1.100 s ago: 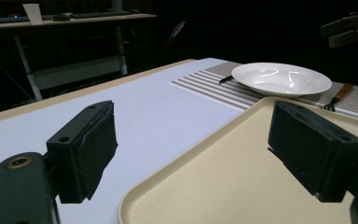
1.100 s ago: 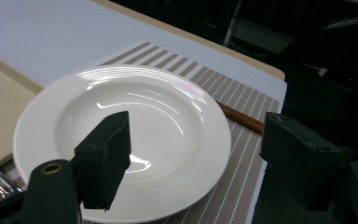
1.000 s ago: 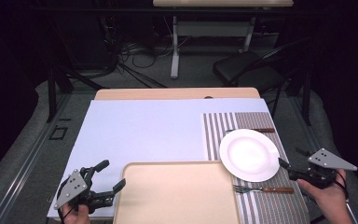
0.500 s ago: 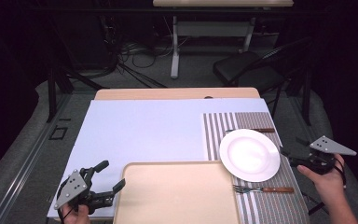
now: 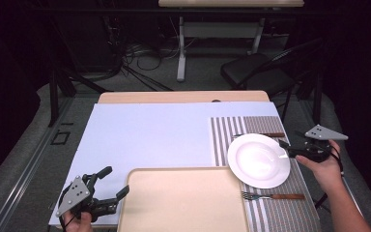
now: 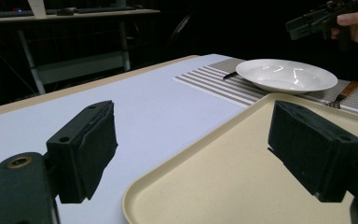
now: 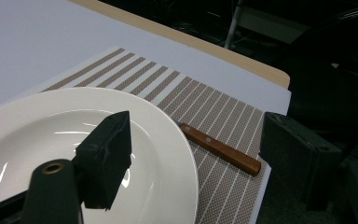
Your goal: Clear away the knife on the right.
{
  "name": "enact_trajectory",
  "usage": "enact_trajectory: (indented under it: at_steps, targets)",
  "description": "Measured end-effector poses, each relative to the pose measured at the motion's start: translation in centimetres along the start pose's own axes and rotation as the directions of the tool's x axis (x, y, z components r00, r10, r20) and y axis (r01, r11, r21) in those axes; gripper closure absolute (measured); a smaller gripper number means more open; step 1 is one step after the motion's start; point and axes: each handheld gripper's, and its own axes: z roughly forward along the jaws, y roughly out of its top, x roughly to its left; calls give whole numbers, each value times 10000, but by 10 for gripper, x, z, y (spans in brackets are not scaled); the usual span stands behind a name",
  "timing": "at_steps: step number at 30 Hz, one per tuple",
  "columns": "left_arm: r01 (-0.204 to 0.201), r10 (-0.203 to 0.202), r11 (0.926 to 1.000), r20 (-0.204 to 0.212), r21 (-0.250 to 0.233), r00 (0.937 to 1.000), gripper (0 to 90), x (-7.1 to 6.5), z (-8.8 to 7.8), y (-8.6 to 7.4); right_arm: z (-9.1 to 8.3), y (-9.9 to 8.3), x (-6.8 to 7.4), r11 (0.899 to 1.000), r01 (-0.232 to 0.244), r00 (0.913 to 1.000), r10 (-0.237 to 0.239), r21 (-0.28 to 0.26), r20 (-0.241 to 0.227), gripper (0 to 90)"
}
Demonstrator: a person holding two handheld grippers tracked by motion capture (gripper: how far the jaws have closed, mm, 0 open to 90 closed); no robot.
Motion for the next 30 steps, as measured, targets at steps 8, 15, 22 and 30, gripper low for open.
enact_trajectory:
  at_steps: [8, 15, 22, 30]
  targets:
    - [-37, 37, 10000, 20, 65, 10000, 156, 0, 1, -1, 20, 14, -10, 9998, -42, 10000, 43, 181, -55, 249]
    - [-50, 50, 10000, 17, 71, 10000, 156, 0, 1, -1, 35, 23, -19, 9992, -83, 9999, 86, 401, -95, 257]
    - [7, -7, 9999, -33, 111, 10000, 156, 0, 2, -2, 54, 31, -27, 9972, -65, 9998, 79, 744, -187, 258]
    - [29, -28, 9999, -71, 169, 10000, 156, 0, 3, -2, 77, 37, -34, 9933, -265, 9995, 283, 1122, -149, 270]
